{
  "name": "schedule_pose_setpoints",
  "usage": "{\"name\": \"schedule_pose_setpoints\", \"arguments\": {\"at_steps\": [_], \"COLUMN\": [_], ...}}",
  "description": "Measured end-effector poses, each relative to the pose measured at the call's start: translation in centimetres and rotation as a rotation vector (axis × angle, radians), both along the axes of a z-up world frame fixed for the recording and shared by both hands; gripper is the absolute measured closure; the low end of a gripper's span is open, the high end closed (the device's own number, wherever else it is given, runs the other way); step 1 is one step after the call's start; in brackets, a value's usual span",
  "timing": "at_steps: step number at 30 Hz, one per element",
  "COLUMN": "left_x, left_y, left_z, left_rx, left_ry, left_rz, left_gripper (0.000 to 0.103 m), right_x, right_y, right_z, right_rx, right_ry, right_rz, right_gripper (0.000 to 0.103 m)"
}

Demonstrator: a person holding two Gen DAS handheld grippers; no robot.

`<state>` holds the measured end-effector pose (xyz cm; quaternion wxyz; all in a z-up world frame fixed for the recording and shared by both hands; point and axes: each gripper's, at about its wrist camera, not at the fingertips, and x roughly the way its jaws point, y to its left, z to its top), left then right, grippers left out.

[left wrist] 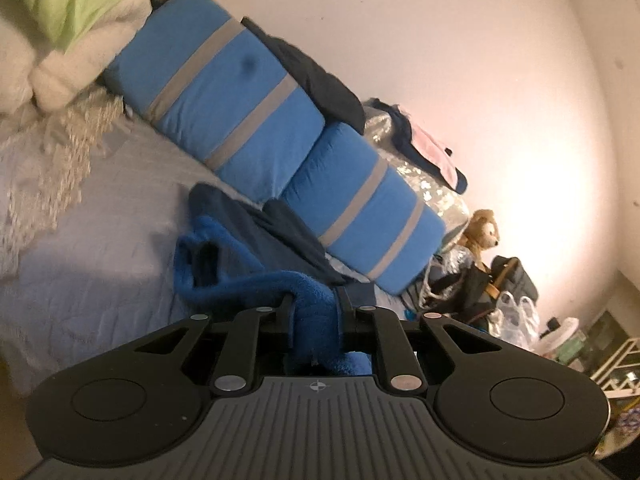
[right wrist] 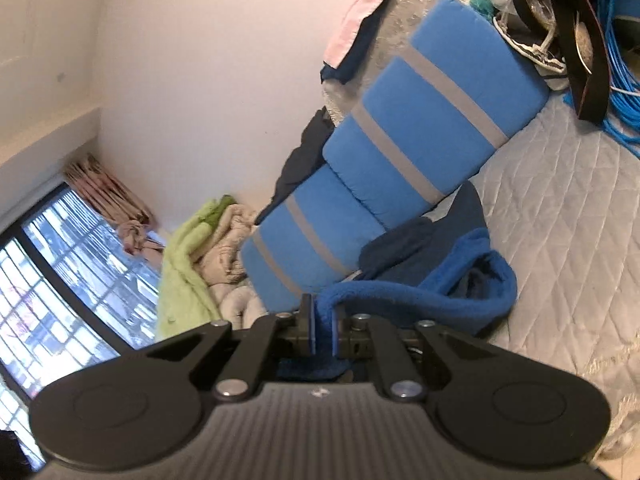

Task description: Fold clothes

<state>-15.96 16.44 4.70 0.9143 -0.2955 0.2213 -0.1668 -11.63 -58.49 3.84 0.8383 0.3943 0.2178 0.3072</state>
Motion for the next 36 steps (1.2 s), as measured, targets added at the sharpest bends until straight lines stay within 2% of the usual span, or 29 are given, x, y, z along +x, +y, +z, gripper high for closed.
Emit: {"name": "schedule_pose_setpoints", "arguments": {"at_steps": [8, 16, 22, 26, 36], "left_x": [3.8, 6.8, 9.1, 10.9, 14.9], "left_y": [-0.5, -1.1, -1.6, -2.3, -3.8], "left_z": [2.2, 2.5, 2.9, 3.1, 3.5], "left_rx": [0.091, 0.141, 0.18, 0.231, 0.325], "left_ry": [-0.036, -0.046, -0.047, -0.047, -0.046], "left_rz": [0.054, 0.086, 0.128, 0.152, 0.147], "left_gripper": [0.086, 0.086, 0.086, 0.086, 0.085], "right_x": [3.5, 6.7, 9.2, 11.2, 16.1], "right_y": [1.4, 2.5, 3.8, 4.4, 6.3], "right_z": [2.9, 3.9, 4.8, 5.0, 5.0], "right_rx": [-0.114, -0.212, -0.3, -0.336, -0.483], "right_ry": [-0.037, -0.033, -0.064, -0.068, 0.044], "right_rz": [-0.065, -0.147, -0.18, -0.197, -0.294], "right_gripper": [0.095, 0.095, 0.095, 0.095, 0.095]}}
